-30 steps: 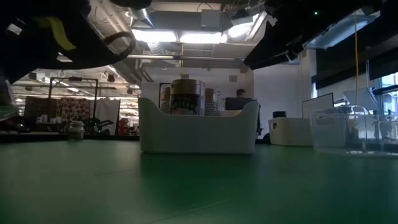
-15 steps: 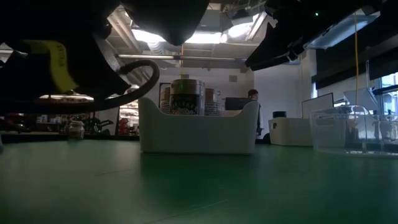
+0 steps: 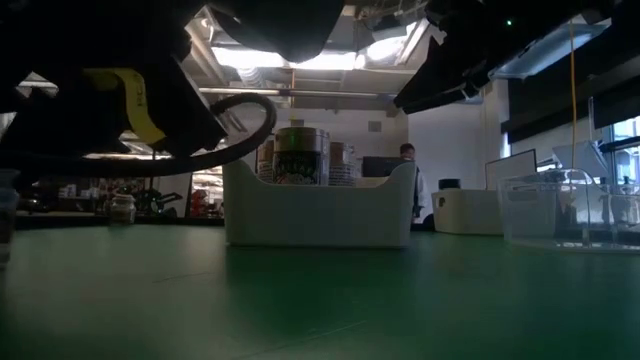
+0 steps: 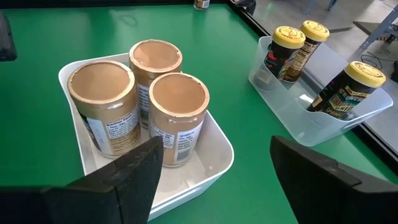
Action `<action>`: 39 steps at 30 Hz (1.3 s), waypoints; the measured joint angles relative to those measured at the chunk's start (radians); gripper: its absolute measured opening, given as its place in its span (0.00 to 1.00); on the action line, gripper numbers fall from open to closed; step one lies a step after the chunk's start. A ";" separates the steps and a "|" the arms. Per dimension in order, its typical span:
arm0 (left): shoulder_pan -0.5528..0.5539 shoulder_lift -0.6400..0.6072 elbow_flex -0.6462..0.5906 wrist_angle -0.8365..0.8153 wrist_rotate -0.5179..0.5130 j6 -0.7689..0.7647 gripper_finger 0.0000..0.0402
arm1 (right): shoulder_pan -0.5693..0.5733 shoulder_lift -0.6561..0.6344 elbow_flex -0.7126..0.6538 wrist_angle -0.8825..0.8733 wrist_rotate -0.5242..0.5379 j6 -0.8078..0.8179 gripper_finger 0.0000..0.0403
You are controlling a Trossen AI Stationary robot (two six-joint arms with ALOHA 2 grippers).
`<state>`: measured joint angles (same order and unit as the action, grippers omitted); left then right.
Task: Sort spices by type
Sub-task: Put the middle brown seasoning bottle into the bottom transparent bin
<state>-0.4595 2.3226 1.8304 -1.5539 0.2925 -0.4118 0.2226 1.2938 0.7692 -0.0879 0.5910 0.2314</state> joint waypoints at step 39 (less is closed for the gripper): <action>-0.325 -0.706 -0.555 0.349 -0.615 -0.595 0.59 | 0.000 0.155 0.000 0.400 -0.354 -0.106 0.73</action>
<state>-0.7847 1.6166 1.2752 -1.2054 -0.3227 -1.0063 0.2231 1.4491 0.7696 0.3124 0.2371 0.1257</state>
